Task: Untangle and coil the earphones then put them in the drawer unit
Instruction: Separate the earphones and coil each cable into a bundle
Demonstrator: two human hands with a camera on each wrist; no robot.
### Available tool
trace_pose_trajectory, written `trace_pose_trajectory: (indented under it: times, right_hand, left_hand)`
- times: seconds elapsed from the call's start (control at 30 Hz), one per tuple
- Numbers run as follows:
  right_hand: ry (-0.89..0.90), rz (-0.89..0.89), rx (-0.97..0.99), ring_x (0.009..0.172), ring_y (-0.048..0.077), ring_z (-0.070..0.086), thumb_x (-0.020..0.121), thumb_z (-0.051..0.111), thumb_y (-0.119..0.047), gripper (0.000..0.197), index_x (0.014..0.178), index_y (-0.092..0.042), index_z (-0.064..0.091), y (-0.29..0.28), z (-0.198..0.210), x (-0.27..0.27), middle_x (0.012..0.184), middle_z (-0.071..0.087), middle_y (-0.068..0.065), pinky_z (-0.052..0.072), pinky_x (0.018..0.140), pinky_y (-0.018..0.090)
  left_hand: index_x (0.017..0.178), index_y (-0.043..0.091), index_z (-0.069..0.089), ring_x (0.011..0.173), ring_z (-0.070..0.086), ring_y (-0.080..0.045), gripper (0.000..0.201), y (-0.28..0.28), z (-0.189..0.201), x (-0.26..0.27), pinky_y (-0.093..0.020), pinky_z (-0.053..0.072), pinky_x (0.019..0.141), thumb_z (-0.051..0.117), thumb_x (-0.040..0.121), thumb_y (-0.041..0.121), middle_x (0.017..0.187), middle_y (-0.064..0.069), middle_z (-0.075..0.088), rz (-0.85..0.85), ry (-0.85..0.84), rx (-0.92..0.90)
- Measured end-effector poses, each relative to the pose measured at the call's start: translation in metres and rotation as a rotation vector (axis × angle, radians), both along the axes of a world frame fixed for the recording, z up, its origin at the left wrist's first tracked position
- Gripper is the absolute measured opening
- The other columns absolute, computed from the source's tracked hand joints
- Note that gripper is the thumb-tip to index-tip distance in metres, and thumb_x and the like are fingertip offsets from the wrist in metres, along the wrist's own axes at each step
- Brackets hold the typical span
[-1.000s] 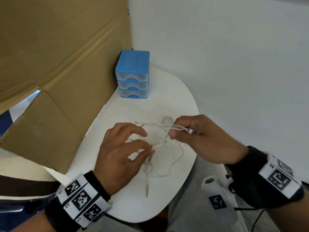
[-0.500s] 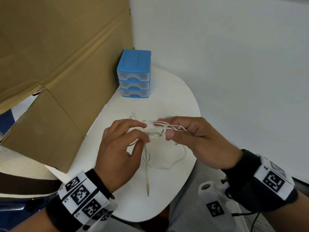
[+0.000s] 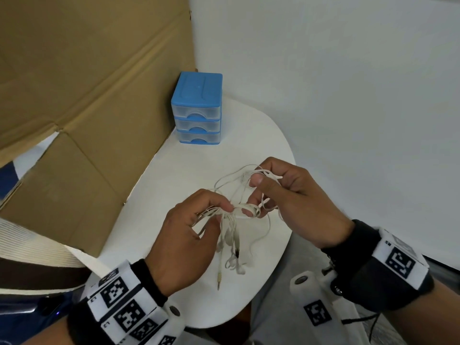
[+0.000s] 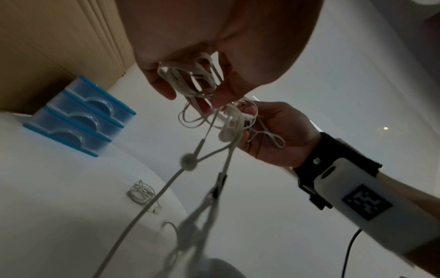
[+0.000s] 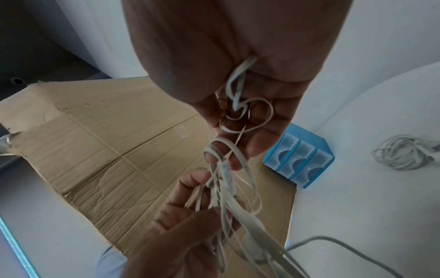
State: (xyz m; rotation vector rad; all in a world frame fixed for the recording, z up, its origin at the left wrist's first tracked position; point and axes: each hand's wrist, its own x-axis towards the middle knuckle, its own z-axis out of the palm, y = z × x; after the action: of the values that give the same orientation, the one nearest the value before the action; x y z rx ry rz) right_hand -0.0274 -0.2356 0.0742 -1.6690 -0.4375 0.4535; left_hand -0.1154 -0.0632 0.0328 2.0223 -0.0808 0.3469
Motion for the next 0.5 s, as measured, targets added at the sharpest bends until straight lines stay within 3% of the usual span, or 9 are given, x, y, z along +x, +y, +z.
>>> trace_pose_trajectory:
  times: [0.13, 0.33, 0.43, 0.5]
  right_hand:
    - [0.048, -0.038, 0.011, 0.056, 0.025, 0.053, 0.1, 0.048, -0.008, 0.017, 0.085, -0.002, 0.054, 0.001, 0.001, 0.0, 0.072, 0.061, 0.038, 0.046, 0.051, 0.018]
    - [0.101, -0.098, 0.027, 0.055, 0.021, 0.051, 0.1, 0.047, -0.014, 0.019, 0.083, -0.008, 0.053, 0.001, -0.004, 0.003, 0.05, 0.052, 0.009, 0.039, 0.052, 0.016]
    - [0.116, -0.106, 0.021, 0.057, 0.023, 0.05, 0.1, 0.047, -0.015, 0.021, 0.08, -0.012, 0.053, 0.001, -0.005, 0.002, 0.048, 0.048, 0.006, 0.037, 0.054, 0.018]
    - [0.131, -0.114, 0.041, 0.055, 0.024, 0.051, 0.1, 0.047, -0.014, 0.021, 0.081, -0.011, 0.054, 0.002, -0.005, 0.002, 0.049, 0.045, 0.009, 0.04, 0.053, 0.019]
  left_hand:
    - [0.093, 0.025, 0.064, 0.085, 0.066, -0.009, 0.031, -0.003, 0.006, -0.005, -0.009, 0.045, 0.074, 0.063, 0.086, -0.005, 0.086, 0.011, 0.068, -0.025, 0.065, -0.06]
    - [0.086, 0.027, 0.068, 0.071, 0.062, -0.013, 0.015, -0.002, 0.012, -0.005, -0.017, 0.048, 0.065, 0.077, 0.081, 0.016, 0.077, 0.006, 0.069, -0.033, 0.077, -0.118]
    - [0.086, 0.028, 0.069, 0.072, 0.061, -0.013, 0.014, -0.003, 0.013, -0.006, -0.018, 0.048, 0.067, 0.079, 0.078, 0.021, 0.079, 0.008, 0.069, -0.063, 0.106, -0.104]
    - [0.092, 0.029, 0.067, 0.072, 0.063, -0.011, 0.026, -0.004, 0.013, -0.007, -0.019, 0.049, 0.068, 0.08, 0.077, 0.013, 0.078, 0.007, 0.07, -0.052, 0.109, -0.166]
